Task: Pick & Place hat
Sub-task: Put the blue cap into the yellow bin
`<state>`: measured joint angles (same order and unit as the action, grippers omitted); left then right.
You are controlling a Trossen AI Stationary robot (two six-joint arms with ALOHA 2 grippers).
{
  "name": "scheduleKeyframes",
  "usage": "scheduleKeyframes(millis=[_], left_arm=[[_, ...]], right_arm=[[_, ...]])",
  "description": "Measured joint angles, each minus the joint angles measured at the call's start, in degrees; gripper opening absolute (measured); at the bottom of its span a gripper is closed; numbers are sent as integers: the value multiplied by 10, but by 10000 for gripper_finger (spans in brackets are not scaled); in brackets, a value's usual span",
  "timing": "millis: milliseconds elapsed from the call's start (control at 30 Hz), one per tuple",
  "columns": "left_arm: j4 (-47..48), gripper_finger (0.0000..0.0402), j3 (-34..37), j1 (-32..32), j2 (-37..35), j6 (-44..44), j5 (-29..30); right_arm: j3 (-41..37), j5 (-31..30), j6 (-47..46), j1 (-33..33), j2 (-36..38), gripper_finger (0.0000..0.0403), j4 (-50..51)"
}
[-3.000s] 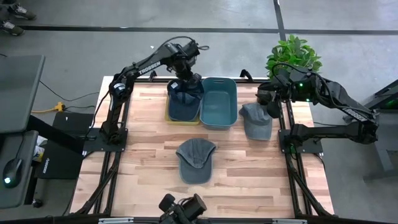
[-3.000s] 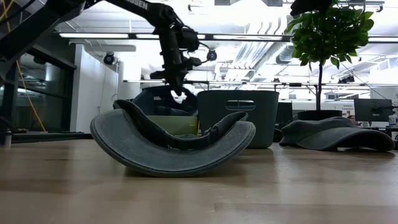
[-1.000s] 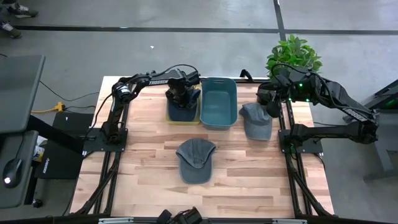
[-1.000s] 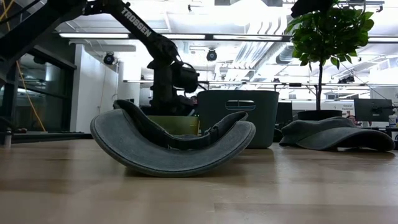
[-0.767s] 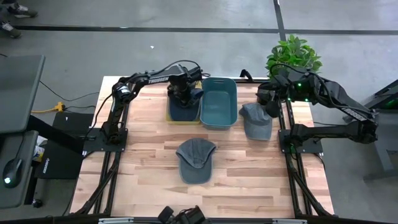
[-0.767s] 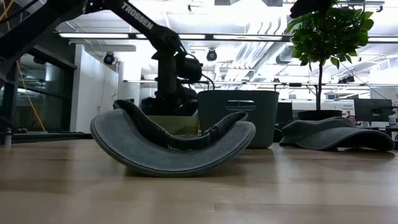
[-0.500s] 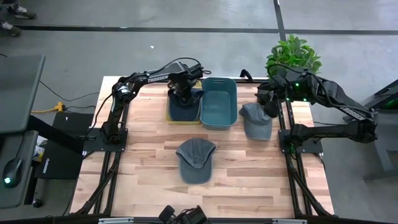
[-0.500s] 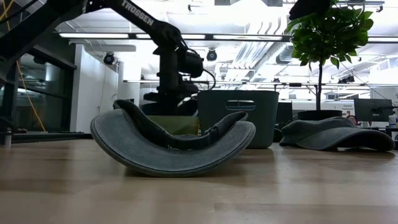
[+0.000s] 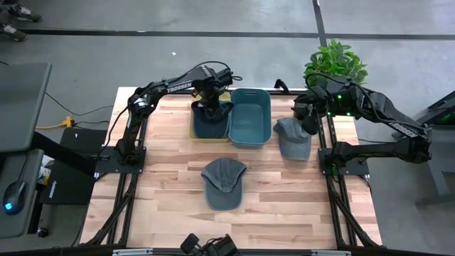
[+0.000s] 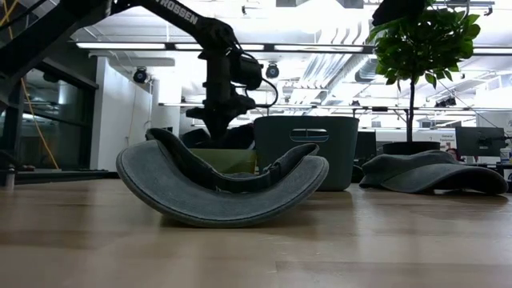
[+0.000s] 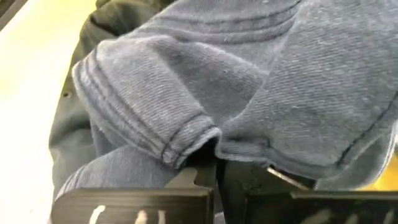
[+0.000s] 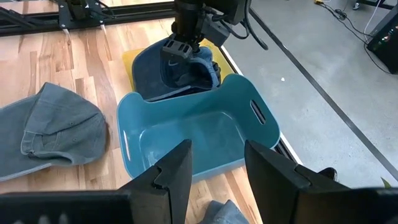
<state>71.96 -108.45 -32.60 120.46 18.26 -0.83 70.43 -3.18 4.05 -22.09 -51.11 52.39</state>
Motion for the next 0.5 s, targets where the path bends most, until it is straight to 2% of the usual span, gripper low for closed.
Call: scheduleKeyframes(millis=[500], left_arm=[[40,1,-1,0,-1,-4,4]], right_arm=[[0,0,5,0,0,142,1]])
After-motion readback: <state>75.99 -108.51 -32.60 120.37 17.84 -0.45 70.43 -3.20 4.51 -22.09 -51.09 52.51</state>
